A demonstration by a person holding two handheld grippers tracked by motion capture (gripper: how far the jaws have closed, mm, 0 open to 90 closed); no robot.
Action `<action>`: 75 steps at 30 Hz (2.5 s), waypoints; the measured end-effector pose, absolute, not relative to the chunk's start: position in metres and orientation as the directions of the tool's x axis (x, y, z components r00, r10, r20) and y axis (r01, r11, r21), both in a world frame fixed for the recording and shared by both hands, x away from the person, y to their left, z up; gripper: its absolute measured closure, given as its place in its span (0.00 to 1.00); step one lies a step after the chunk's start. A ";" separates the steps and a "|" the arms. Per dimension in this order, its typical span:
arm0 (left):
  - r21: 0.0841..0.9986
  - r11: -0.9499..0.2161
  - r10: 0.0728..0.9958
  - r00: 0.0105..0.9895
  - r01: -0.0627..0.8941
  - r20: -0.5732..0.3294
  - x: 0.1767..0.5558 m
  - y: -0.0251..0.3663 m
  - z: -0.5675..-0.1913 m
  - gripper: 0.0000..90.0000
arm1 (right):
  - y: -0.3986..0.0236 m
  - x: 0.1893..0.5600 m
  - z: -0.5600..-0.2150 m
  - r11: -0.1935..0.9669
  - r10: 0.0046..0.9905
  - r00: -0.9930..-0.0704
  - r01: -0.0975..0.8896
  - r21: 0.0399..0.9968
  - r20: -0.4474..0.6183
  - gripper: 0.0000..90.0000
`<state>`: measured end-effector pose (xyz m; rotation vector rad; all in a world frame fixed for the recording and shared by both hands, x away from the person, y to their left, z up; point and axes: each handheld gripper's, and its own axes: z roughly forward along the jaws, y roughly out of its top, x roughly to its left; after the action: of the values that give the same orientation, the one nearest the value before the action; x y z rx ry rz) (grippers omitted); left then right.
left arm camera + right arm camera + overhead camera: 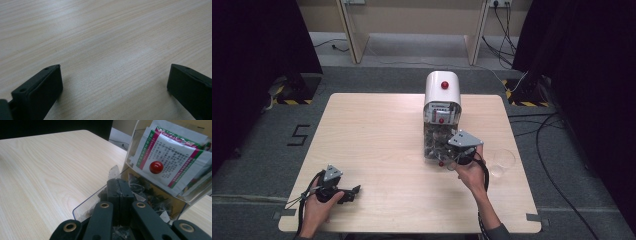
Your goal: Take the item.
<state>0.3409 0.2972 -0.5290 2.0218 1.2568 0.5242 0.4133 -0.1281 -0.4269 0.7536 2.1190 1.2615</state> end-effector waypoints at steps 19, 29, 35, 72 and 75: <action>0.732 -0.294 0.893 0.450 0.614 -0.020 0.341 0.297 -0.529 0.00 | -0.165 0.380 -0.413 0.379 0.728 -0.663 0.174 0.909 -0.177 1.00; 0.732 -0.294 0.893 0.450 0.615 -0.020 0.341 0.297 -0.529 0.00 | -0.201 0.367 -0.408 0.346 0.777 -0.607 0.191 0.919 -0.166 1.00; 0.732 -0.294 0.893 0.450 0.615 -0.020 0.341 0.297 -0.529 0.00 | -0.222 0.360 -0.404 0.323 0.807 -0.569 0.199 0.925 -0.159 1.00; 0.732 -0.294 0.893 0.450 0.614 -0.020 0.341 0.297 -0.529 0.00 | -0.299 0.345 -0.416 0.254 0.909 -0.396 0.287 0.923 -0.127 1.00; 0.732 -0.294 0.893 0.450 0.615 -0.020 0.341 0.297 -0.529 0.00 | -0.301 0.346 -0.419 0.251 0.912 -0.392 0.300 0.920 -0.122 1.00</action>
<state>0.3409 0.2972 -0.5290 2.0217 1.2570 0.5241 0.3459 -0.3013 -0.4186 1.1062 1.8394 1.1356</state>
